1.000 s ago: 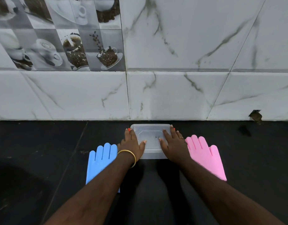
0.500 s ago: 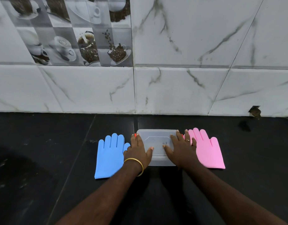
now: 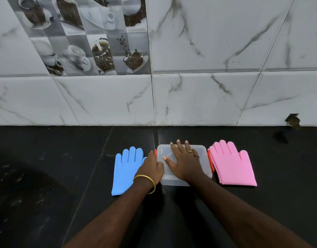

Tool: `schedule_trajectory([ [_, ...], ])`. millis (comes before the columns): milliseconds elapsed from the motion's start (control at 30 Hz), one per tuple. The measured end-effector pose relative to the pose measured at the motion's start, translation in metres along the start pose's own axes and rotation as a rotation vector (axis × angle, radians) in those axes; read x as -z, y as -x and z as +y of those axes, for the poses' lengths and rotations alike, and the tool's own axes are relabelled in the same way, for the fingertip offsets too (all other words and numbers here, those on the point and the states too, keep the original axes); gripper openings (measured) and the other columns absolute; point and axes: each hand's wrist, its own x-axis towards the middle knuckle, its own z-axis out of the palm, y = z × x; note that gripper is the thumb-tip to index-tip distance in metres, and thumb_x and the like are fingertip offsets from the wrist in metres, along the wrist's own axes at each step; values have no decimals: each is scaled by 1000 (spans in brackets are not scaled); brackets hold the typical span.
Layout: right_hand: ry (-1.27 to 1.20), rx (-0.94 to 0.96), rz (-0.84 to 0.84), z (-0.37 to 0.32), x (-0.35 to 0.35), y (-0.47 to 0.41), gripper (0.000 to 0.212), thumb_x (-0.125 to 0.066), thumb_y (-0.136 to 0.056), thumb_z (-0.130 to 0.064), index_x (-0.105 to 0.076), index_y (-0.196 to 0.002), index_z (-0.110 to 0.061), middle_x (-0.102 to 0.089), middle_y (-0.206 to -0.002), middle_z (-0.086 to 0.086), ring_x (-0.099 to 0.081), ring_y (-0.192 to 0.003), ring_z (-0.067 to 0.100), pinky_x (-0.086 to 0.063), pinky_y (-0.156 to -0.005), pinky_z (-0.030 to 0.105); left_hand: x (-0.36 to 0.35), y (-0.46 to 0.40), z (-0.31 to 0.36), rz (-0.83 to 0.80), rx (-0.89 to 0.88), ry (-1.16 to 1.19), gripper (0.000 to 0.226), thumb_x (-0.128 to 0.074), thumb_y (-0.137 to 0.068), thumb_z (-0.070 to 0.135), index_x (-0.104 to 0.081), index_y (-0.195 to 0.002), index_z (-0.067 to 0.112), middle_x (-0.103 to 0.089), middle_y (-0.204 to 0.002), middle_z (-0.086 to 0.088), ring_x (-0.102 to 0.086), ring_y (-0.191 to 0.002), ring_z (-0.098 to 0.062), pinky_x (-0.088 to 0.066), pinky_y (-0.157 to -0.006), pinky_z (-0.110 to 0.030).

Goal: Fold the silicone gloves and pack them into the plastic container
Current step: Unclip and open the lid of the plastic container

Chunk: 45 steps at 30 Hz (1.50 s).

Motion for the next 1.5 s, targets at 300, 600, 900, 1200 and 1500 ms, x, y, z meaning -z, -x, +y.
schedule_trajectory([
  [300, 50, 57, -16, 0, -5, 5, 80, -19, -86, -75, -15, -154, -33, -13, -164, 0, -6, -151, 30, -13, -119, 53, 2, -23, -1, -15, 68, -89, 47, -29, -102, 45, -56, -119, 10, -67, -115, -11, -63, -103, -25, -51, -91, -37],
  [600, 59, 48, -25, 2, -6, 3, 80, -20, -86, -77, -13, -154, -34, -11, -165, -1, -6, -151, 31, -10, -119, 55, 0, -25, -4, -3, 79, -75, 38, -37, -101, 40, -58, -116, 12, -68, -113, -7, -64, -99, -22, -51, -94, -34],
  [900, 57, 46, -35, 2, -4, 4, 79, -24, -88, -74, -12, -155, -33, -8, -165, 0, -3, -151, 32, -6, -119, 56, 3, -31, -10, -33, 178, -3, 33, -38, -101, 34, -59, -113, 10, -66, -111, -12, -65, -99, -27, -52, -97, -42],
  [1200, -63, 93, -100, 7, 4, 0, 67, -31, -97, -57, -12, -155, -30, -6, -165, 2, 3, -152, 29, -3, -119, 50, -1, -25, 21, 126, -400, -71, 87, -35, -82, 74, -31, -148, 17, -31, -156, -4, -26, -145, -21, -27, -116, -43],
  [1500, -458, -318, 383, 58, 38, 12, 46, -58, -94, -29, -52, -138, -19, -58, -138, 0, -53, -128, 18, -42, -106, 35, -53, -32, 57, -186, -573, -413, 141, -26, -44, 104, 17, -152, 25, 27, -160, 3, 28, -146, -22, 6, -118, -50],
])
